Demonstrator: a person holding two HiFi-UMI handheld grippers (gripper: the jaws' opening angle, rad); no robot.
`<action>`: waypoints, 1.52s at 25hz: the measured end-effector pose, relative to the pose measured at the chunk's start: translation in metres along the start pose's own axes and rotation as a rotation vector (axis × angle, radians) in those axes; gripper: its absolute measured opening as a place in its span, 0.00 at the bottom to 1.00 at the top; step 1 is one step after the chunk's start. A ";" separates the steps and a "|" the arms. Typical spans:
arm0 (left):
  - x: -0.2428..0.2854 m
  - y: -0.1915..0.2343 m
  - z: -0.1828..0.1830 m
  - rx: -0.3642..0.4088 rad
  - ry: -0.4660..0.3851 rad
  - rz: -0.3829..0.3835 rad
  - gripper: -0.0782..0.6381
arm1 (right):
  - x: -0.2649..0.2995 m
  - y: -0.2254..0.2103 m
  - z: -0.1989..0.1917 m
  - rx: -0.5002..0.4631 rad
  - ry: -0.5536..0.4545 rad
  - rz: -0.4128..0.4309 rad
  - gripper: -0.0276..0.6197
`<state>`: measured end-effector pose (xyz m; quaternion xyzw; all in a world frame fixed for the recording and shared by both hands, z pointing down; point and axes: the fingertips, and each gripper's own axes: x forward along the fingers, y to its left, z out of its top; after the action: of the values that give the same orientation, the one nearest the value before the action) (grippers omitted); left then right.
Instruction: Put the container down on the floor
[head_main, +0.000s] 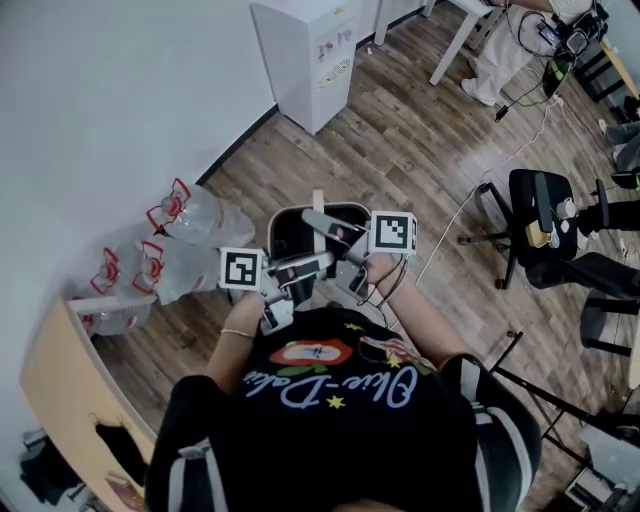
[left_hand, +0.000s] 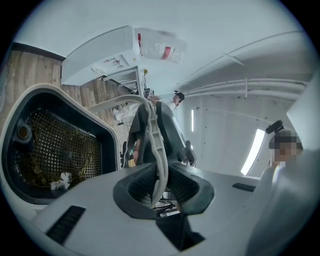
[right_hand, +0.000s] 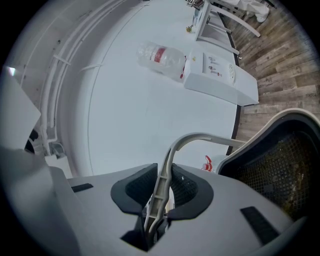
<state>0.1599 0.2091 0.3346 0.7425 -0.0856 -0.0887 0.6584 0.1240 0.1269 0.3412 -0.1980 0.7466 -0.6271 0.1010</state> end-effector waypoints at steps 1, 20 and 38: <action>-0.002 0.001 0.007 0.001 0.001 -0.001 0.17 | 0.006 0.000 0.004 -0.003 0.001 -0.001 0.15; -0.055 0.006 0.116 0.012 0.031 -0.023 0.17 | 0.112 0.006 0.059 -0.004 -0.026 -0.036 0.15; -0.088 0.017 0.169 0.003 0.029 -0.051 0.17 | 0.170 0.000 0.081 -0.002 -0.031 -0.067 0.15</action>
<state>0.0332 0.0657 0.3336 0.7467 -0.0574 -0.0947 0.6559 0.0028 -0.0174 0.3418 -0.2326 0.7384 -0.6264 0.0915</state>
